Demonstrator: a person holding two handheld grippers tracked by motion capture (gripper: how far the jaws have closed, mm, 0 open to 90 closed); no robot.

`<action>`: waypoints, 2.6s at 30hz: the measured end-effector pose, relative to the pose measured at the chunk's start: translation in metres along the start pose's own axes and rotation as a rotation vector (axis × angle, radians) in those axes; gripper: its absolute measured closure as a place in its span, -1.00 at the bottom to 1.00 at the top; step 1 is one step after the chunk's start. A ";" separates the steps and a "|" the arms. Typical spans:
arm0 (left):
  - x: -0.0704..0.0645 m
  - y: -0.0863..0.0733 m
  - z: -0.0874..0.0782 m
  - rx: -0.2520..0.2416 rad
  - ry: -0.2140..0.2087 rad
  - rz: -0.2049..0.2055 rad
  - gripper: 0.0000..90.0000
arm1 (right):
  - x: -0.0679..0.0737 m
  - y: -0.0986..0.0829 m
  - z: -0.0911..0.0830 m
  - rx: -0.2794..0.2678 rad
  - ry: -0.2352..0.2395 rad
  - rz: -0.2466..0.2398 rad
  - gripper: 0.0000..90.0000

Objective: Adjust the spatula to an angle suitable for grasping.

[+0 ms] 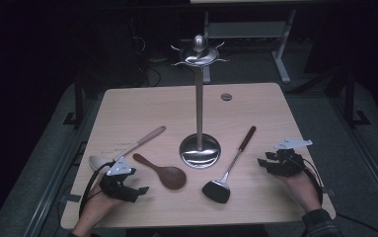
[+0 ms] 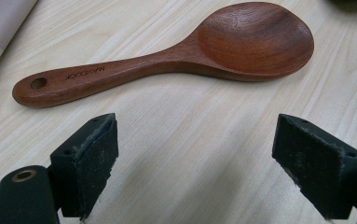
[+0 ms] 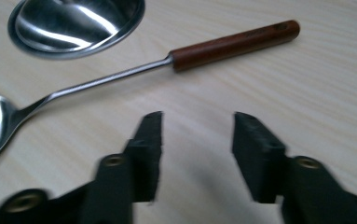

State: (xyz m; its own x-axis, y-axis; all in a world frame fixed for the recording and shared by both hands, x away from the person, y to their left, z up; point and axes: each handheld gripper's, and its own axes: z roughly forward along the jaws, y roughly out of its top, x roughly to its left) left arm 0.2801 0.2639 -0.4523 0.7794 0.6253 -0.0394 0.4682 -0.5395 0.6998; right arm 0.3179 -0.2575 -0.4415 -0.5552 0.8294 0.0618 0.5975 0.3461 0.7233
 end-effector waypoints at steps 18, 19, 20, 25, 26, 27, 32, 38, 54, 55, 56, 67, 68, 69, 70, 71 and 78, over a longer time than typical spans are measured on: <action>0.000 0.000 -0.001 -0.008 -0.007 -0.005 -0.69 | -0.019 0.050 0.041 -0.016 -0.028 0.028 1.00; 0.000 0.000 -0.001 -0.008 -0.008 -0.005 -0.69 | -0.020 0.052 0.042 -0.016 -0.031 0.028 1.00; 0.000 0.000 -0.001 -0.008 -0.008 -0.005 -0.69 | -0.020 0.054 0.044 -0.019 -0.038 0.023 1.00; 0.000 0.000 -0.001 -0.005 -0.010 -0.005 -0.69 | -0.027 0.060 0.056 -0.004 -0.042 0.040 1.00; 0.000 0.000 -0.001 -0.006 -0.010 -0.004 -0.69 | -0.029 0.060 0.059 -0.001 -0.049 0.042 1.00; 0.000 0.000 -0.001 -0.008 -0.011 -0.005 -0.69 | -0.030 0.061 0.061 -0.001 -0.055 0.047 1.00; 0.000 0.000 -0.001 -0.005 -0.011 -0.005 -0.69 | -0.038 0.061 0.072 0.006 -0.074 0.049 1.00; 0.000 0.000 0.000 0.000 -0.013 -0.005 -0.69 | -0.044 0.057 0.082 0.023 -0.071 0.058 1.00; 0.000 0.000 0.000 0.002 -0.014 -0.002 -0.69 | -0.034 0.059 0.091 0.028 -0.035 0.025 1.00; 0.000 0.000 0.000 0.001 -0.015 -0.003 -0.69 | -0.033 0.060 0.091 0.024 -0.031 0.017 1.00; 0.000 0.000 0.000 0.001 -0.014 -0.004 -0.69 | -0.032 0.060 0.092 0.023 -0.027 0.016 1.00; 0.000 0.000 0.000 0.003 -0.015 -0.008 -0.69 | -0.016 0.074 0.105 0.024 0.018 -0.022 1.00; 0.000 0.000 0.000 0.003 -0.015 -0.010 -0.69 | -0.014 0.075 0.106 0.025 0.025 -0.027 1.00; 0.000 0.000 0.000 0.003 -0.015 -0.010 -0.69 | -0.012 0.076 0.107 0.021 0.027 -0.032 1.00; 0.000 0.000 0.000 0.003 -0.014 -0.008 -0.69 | -0.010 0.076 0.108 0.017 0.031 -0.038 1.00; 0.000 0.000 0.000 0.003 -0.014 -0.008 -0.69 | -0.010 0.076 0.108 0.017 0.031 -0.038 1.00; 0.000 0.000 0.000 0.003 -0.016 -0.005 -0.69 | 0.001 0.078 0.113 0.025 0.065 -0.064 1.00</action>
State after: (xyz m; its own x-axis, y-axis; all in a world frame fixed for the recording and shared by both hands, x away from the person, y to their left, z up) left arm 0.2797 0.2638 -0.4524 0.7834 0.6192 -0.0546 0.4736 -0.5376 0.6976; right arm 0.4297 -0.1800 -0.4629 -0.6283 0.7756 0.0613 0.5738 0.4088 0.7097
